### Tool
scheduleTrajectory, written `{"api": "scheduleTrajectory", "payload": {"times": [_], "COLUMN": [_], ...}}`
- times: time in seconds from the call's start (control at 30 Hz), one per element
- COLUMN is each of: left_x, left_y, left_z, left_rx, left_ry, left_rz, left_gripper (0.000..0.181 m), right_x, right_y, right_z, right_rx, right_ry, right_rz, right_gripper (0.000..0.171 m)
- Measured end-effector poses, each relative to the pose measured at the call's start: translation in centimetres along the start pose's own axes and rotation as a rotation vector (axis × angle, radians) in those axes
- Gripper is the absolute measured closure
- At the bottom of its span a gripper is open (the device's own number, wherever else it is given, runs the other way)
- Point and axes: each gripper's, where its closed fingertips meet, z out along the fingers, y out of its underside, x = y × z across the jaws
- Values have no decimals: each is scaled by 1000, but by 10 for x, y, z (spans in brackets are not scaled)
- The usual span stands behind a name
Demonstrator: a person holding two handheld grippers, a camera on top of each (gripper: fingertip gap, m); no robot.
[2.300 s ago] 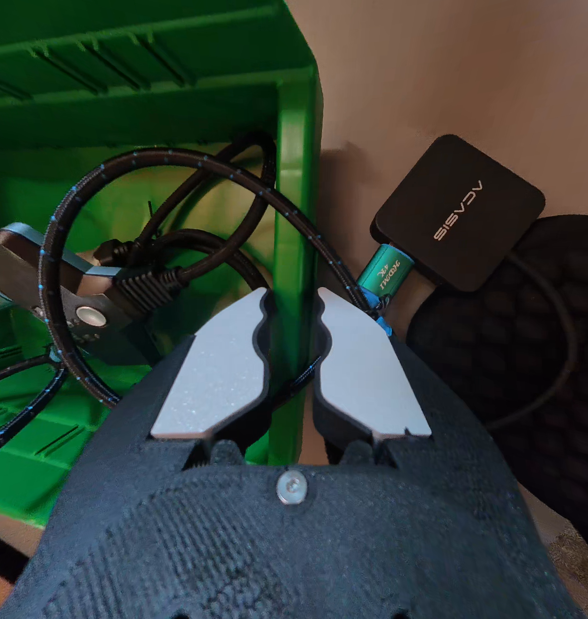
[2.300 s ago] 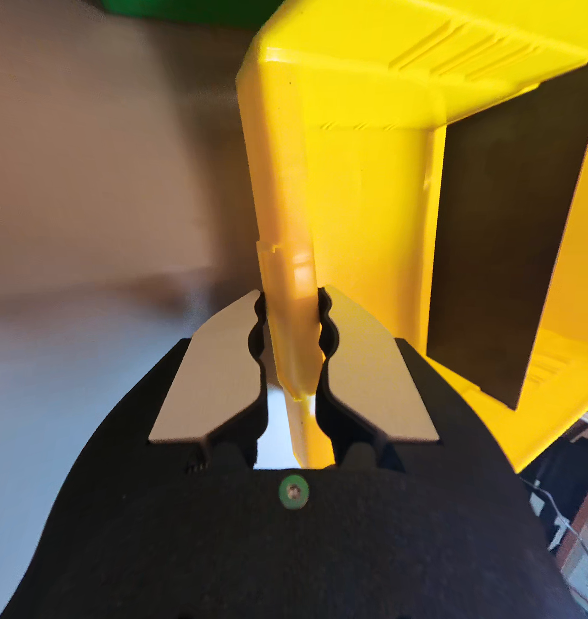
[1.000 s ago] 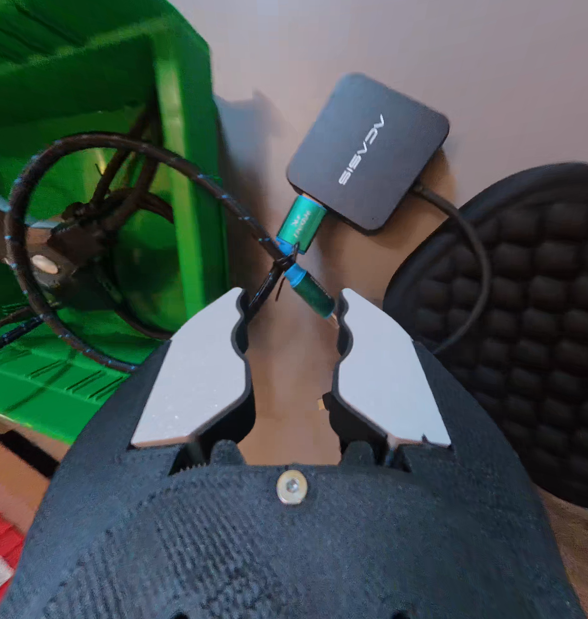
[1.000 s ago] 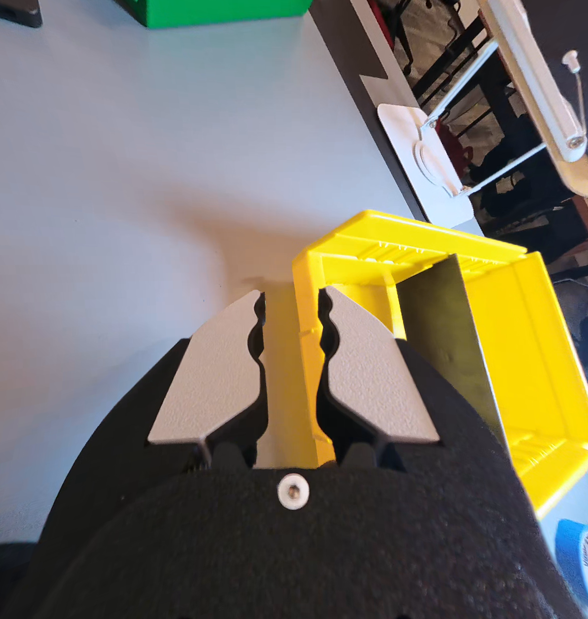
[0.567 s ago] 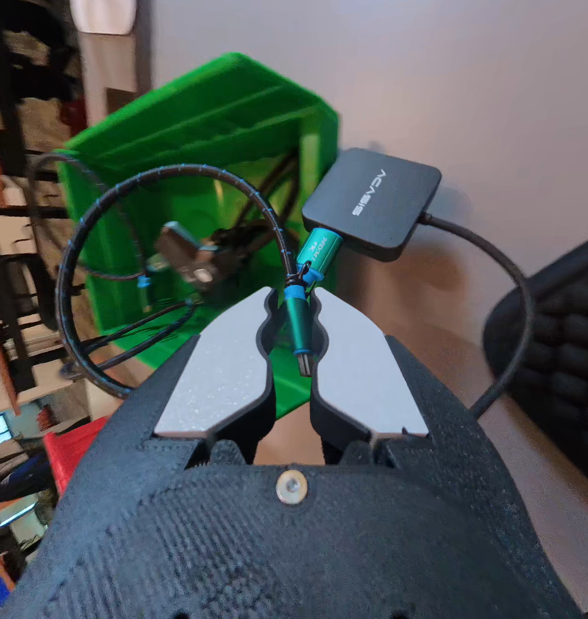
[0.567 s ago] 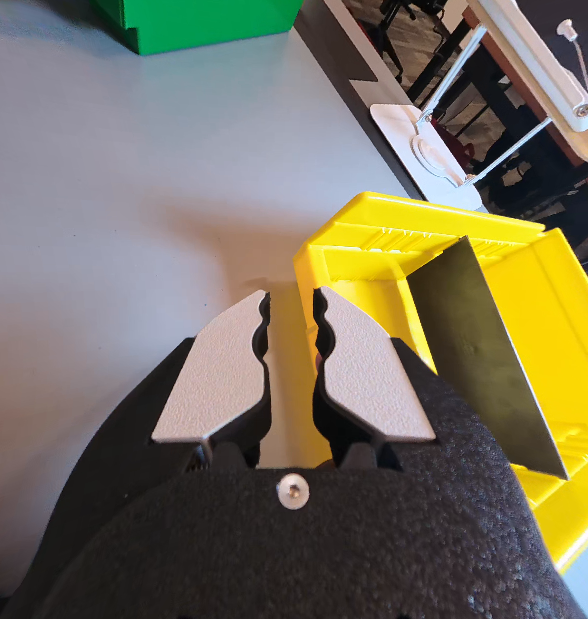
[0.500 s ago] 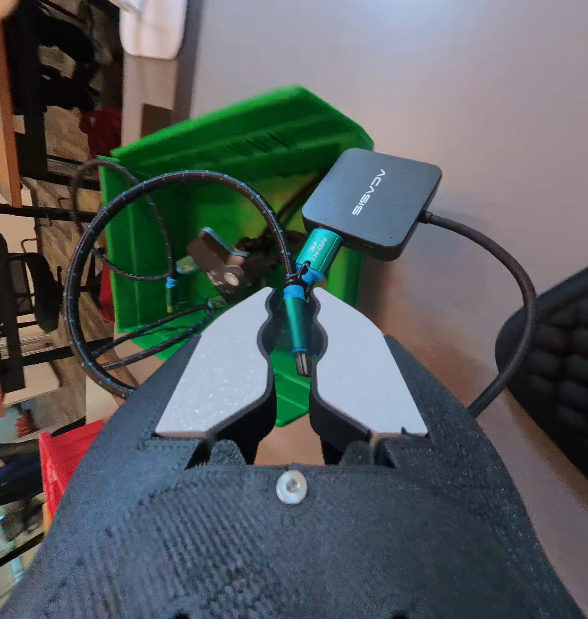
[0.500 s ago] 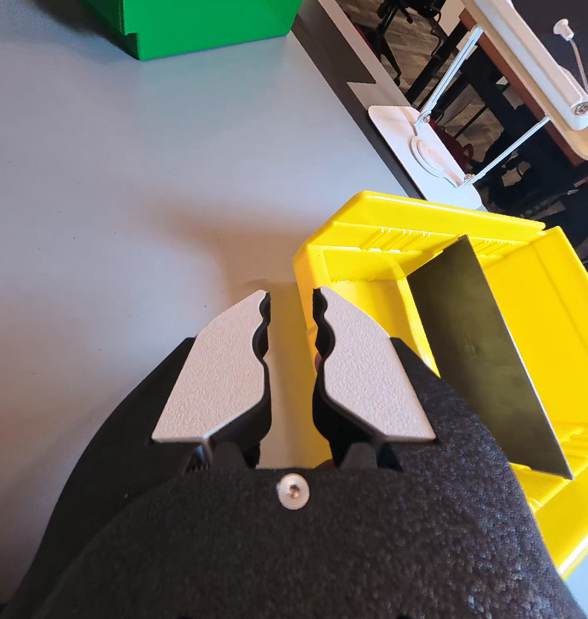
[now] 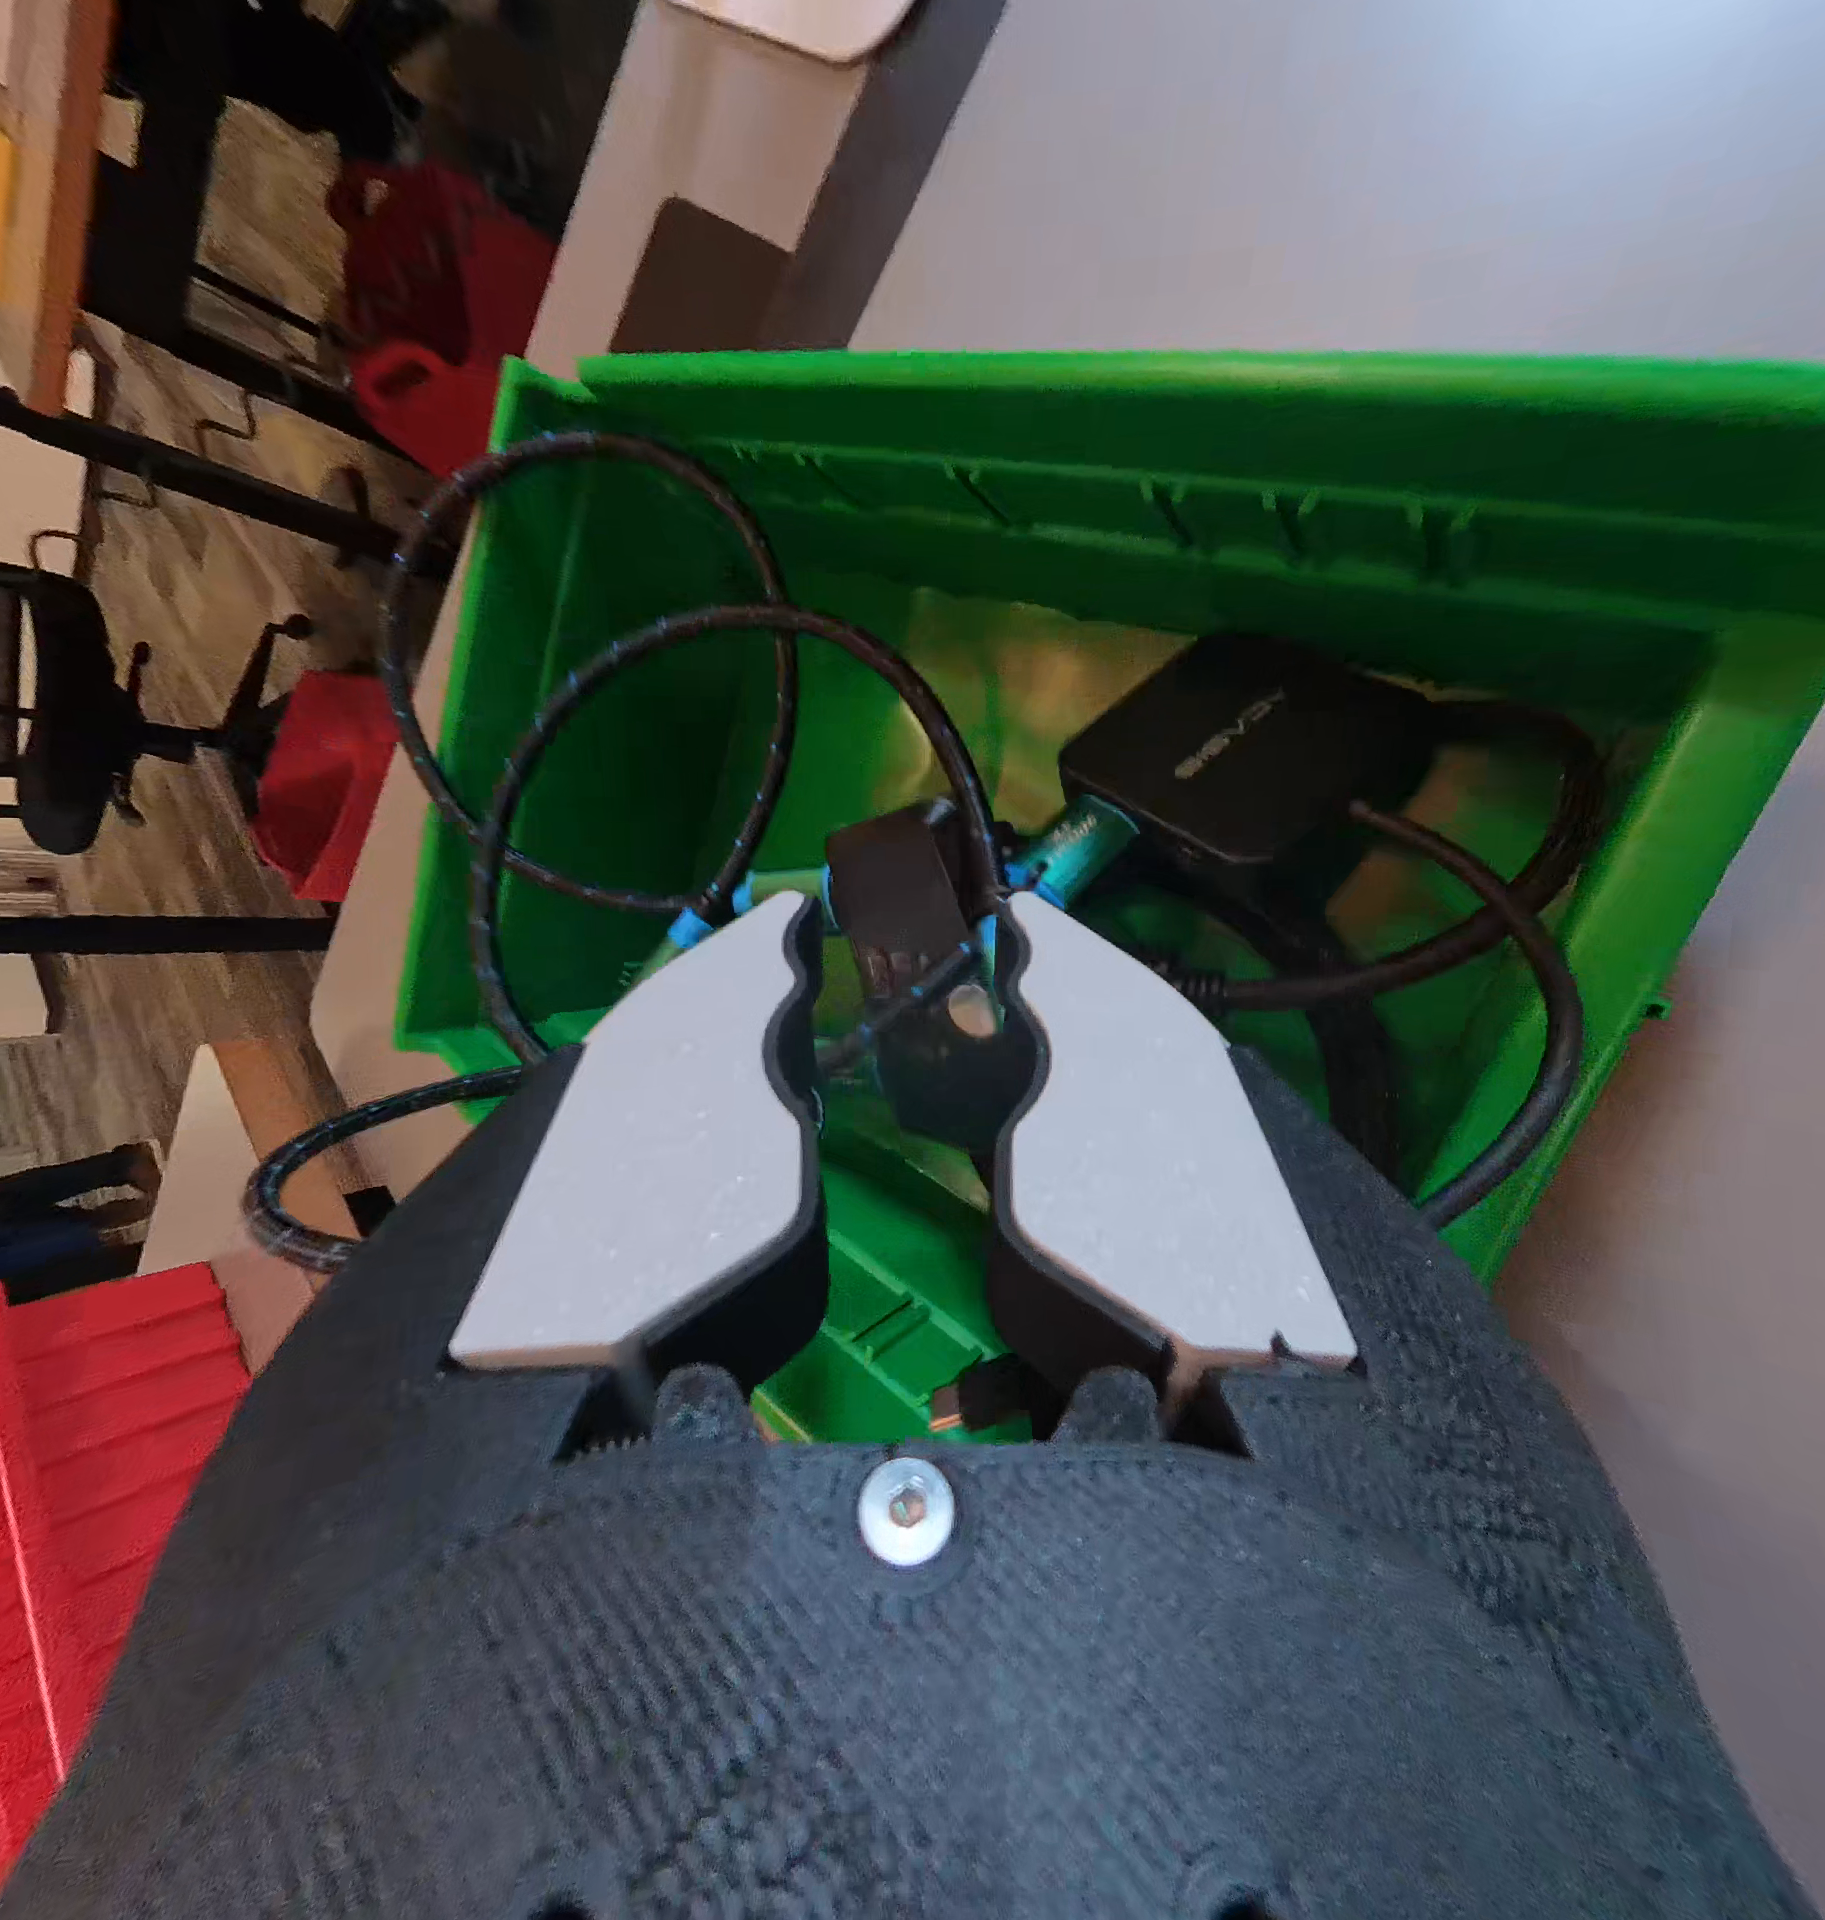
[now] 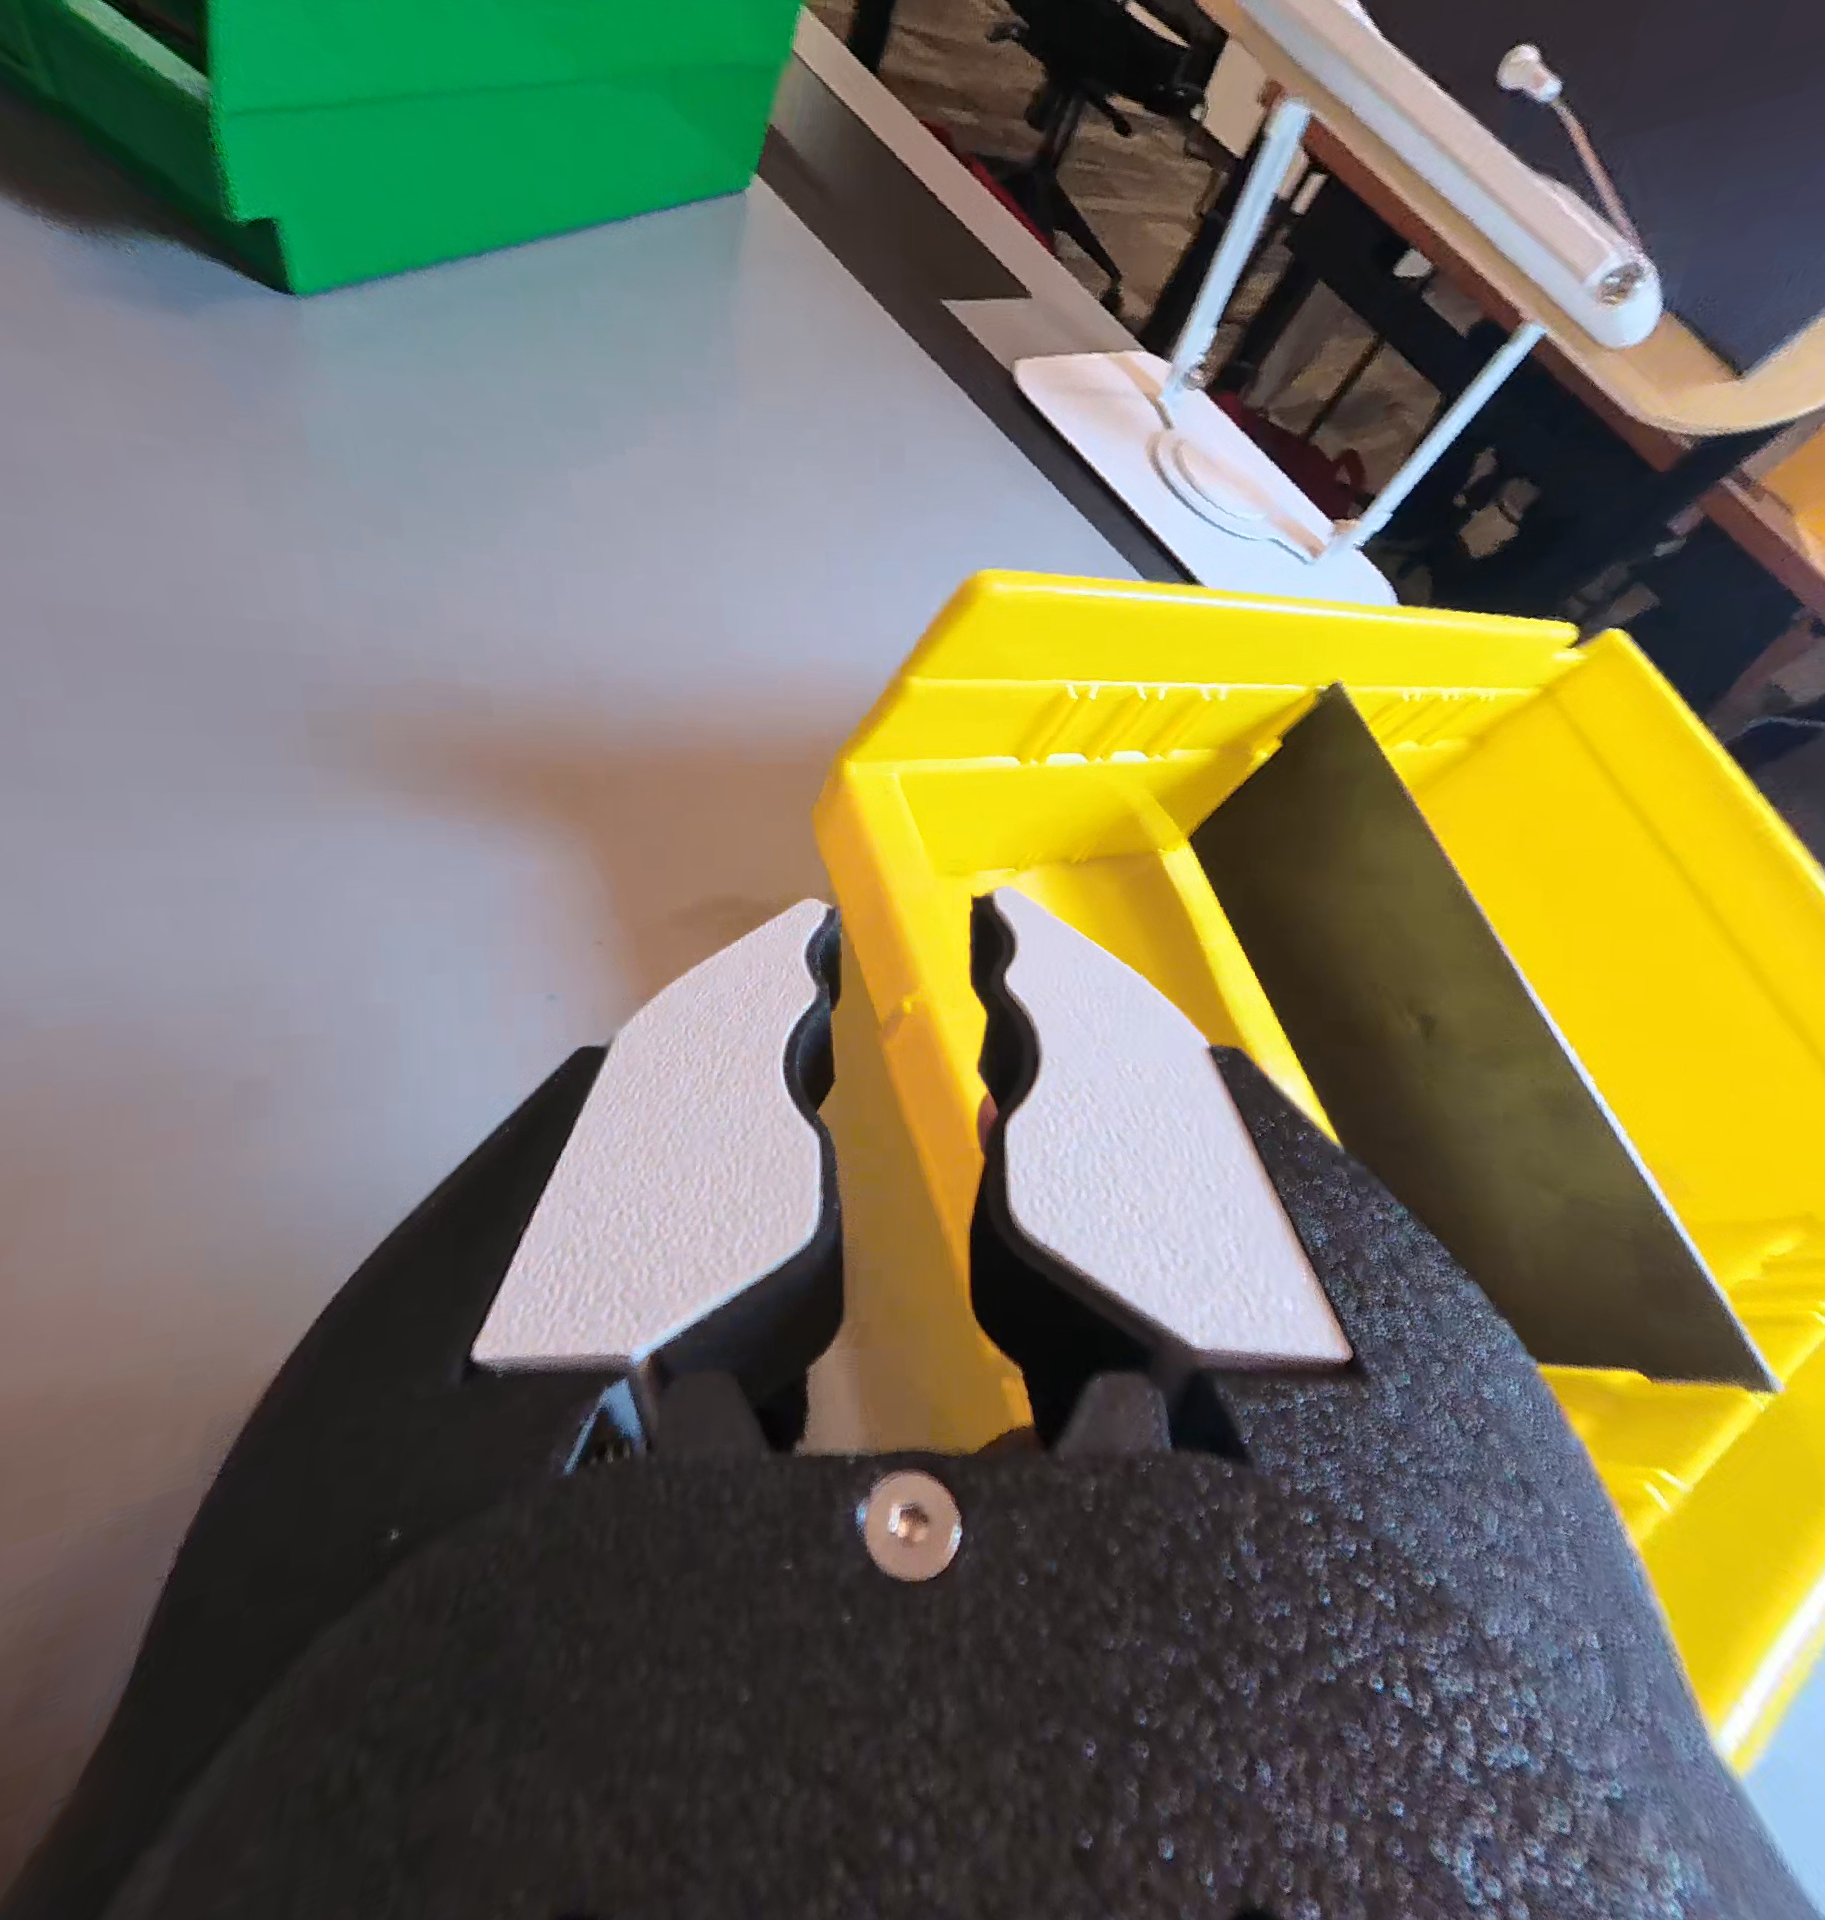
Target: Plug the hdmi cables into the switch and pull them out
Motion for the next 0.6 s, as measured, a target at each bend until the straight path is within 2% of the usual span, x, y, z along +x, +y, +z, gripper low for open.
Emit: {"api": "scheduleTrajectory", "payload": {"times": [0.07, 0.13, 0.27, 0.37, 0.6], "left_x": [-1, 1, 16, 29, 59], "left_y": [-6, -14, -21, -16, 5], "left_z": [-10, -22, -37, -36, -17], "left_rx": [20, 52, 74, 56, -15], "left_ry": [-15, -35, -28, 7, 142], "left_rz": [-3, 16, 69, 107, 126], "left_gripper": [146, 146, 143, 141, 141], "right_x": [8, 6, 7, 14, 39], "right_y": [8, 22, 37, 41, 50], "right_z": [1, 5, 11, 15, 21], "right_rx": [-57, -160, -265, -307, -351], "right_ry": [55, 33, 66, 105, 152], "right_rz": [-53, -83, -143, -202, -208], "right_gripper": [144, 136, 137, 146, 149]}}
